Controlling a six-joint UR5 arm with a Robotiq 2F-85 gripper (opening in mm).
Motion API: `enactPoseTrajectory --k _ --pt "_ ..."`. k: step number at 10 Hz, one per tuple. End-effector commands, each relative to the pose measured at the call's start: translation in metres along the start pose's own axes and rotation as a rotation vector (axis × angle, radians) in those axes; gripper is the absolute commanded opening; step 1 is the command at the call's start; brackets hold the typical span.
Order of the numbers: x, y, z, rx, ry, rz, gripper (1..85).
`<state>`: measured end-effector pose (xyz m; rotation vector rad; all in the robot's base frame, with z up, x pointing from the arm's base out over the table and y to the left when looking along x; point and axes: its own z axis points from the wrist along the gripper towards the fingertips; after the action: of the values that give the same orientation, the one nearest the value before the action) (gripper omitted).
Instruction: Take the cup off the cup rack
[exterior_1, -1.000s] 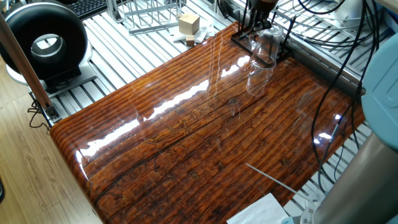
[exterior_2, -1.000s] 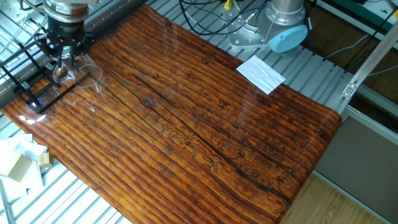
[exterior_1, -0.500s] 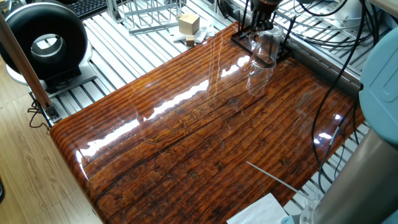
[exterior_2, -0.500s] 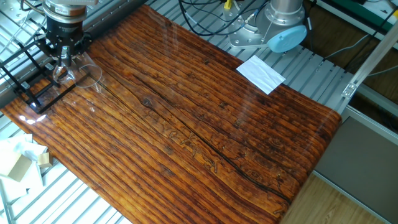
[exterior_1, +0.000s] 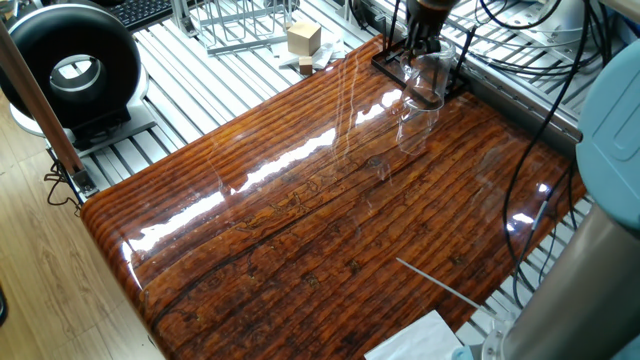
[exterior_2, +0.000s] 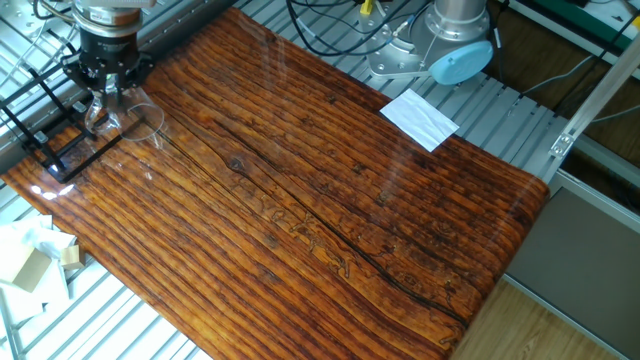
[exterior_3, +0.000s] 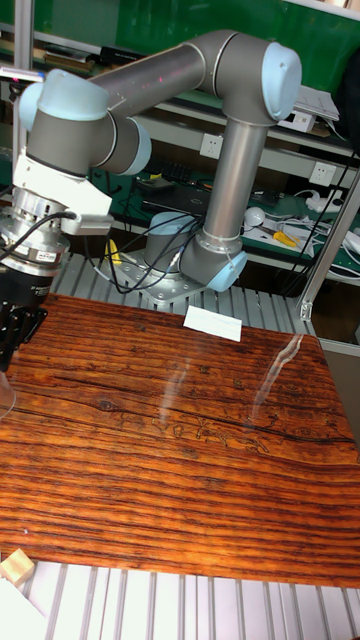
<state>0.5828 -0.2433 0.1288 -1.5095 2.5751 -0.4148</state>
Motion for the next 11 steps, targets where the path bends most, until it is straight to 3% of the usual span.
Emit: enactPoseTrajectory --k 1,3,6,11 --pt "0.003 0.001 0.001 -0.006 -0.010 0.018 23.0" --pt "0.008 0.003 0.003 -0.013 -0.006 0.019 21.3" --pt "0.007 0.015 0.003 -0.060 -0.009 0.050 21.3" --pt "0.006 0.026 0.002 -0.103 -0.010 0.084 20.3"
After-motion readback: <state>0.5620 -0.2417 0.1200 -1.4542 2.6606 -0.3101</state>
